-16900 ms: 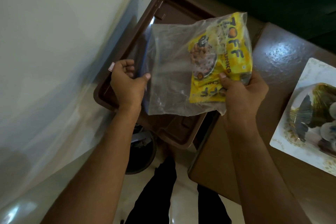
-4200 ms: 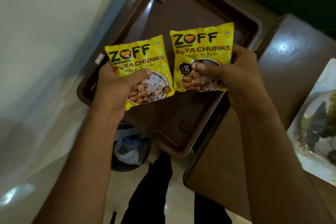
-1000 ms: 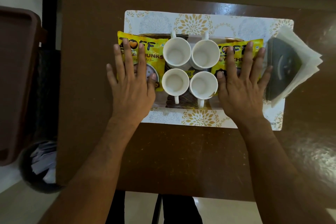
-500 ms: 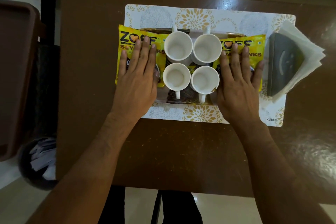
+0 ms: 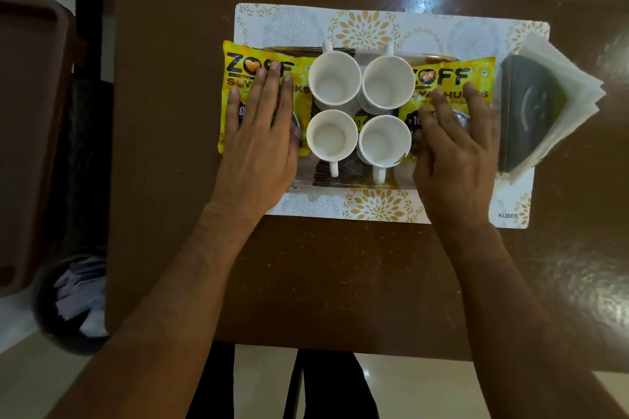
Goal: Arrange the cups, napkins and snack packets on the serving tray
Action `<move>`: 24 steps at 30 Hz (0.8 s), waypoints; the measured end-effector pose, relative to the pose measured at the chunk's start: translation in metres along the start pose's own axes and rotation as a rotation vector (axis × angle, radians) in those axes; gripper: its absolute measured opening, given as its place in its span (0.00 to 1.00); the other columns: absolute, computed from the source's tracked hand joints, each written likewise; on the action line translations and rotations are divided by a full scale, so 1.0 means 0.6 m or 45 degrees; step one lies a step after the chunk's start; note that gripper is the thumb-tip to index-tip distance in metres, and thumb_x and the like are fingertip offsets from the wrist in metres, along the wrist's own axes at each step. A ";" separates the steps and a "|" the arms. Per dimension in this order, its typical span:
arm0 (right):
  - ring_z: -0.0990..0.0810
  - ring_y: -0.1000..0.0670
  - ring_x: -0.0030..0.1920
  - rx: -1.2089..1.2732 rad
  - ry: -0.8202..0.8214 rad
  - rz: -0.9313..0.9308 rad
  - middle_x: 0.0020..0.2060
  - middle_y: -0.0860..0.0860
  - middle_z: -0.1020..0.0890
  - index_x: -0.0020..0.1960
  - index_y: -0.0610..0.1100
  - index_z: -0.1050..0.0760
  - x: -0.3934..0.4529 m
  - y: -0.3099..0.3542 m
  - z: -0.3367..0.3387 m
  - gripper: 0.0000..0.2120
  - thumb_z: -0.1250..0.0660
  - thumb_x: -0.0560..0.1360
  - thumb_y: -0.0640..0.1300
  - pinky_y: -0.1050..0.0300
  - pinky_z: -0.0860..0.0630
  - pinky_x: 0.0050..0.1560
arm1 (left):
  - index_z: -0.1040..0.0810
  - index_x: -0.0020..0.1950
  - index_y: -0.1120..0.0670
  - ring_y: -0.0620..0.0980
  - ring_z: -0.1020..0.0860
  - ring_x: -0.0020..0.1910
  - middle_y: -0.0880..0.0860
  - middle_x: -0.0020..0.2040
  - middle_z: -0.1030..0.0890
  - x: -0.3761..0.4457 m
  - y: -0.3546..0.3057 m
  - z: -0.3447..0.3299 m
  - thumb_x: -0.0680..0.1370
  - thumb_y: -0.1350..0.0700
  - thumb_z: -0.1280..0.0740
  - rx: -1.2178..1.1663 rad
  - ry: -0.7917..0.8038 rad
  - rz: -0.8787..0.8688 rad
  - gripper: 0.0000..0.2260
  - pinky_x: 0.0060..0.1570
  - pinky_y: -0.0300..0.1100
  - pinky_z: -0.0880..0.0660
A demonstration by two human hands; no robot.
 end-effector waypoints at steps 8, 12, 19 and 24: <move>0.38 0.38 0.81 0.051 0.151 -0.072 0.76 0.45 0.26 0.75 0.40 0.27 -0.007 0.002 -0.012 0.24 0.44 0.81 0.45 0.32 0.40 0.79 | 0.50 0.86 0.58 0.56 0.50 0.87 0.58 0.88 0.49 -0.005 -0.001 -0.006 0.88 0.51 0.47 0.028 0.008 -0.025 0.29 0.84 0.63 0.50; 0.42 0.39 0.83 0.017 0.180 -0.098 0.80 0.41 0.32 0.78 0.37 0.32 -0.008 0.001 -0.008 0.23 0.45 0.86 0.46 0.34 0.41 0.80 | 0.50 0.86 0.60 0.57 0.50 0.87 0.59 0.88 0.48 -0.006 -0.001 0.002 0.88 0.51 0.46 -0.051 0.011 0.007 0.29 0.85 0.62 0.50; 0.39 0.35 0.80 0.002 0.063 -0.197 0.76 0.37 0.29 0.78 0.33 0.35 -0.016 0.017 0.036 0.26 0.47 0.88 0.50 0.39 0.40 0.80 | 0.48 0.86 0.60 0.57 0.49 0.87 0.60 0.87 0.47 -0.016 0.001 0.024 0.87 0.47 0.51 -0.174 -0.032 0.064 0.30 0.85 0.60 0.52; 0.43 0.34 0.82 -0.007 0.098 -0.160 0.80 0.36 0.38 0.80 0.33 0.40 -0.027 0.060 0.046 0.32 0.51 0.87 0.56 0.37 0.43 0.82 | 0.48 0.86 0.61 0.57 0.47 0.87 0.60 0.87 0.46 -0.035 0.005 0.044 0.88 0.46 0.50 -0.205 -0.103 0.028 0.30 0.85 0.61 0.52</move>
Point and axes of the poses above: each hand's wrist, its own x-axis towards the middle knuckle, its own z-axis out of the back of the hand, y = z × x, the point moved 6 cm from there along x, towards the middle knuckle
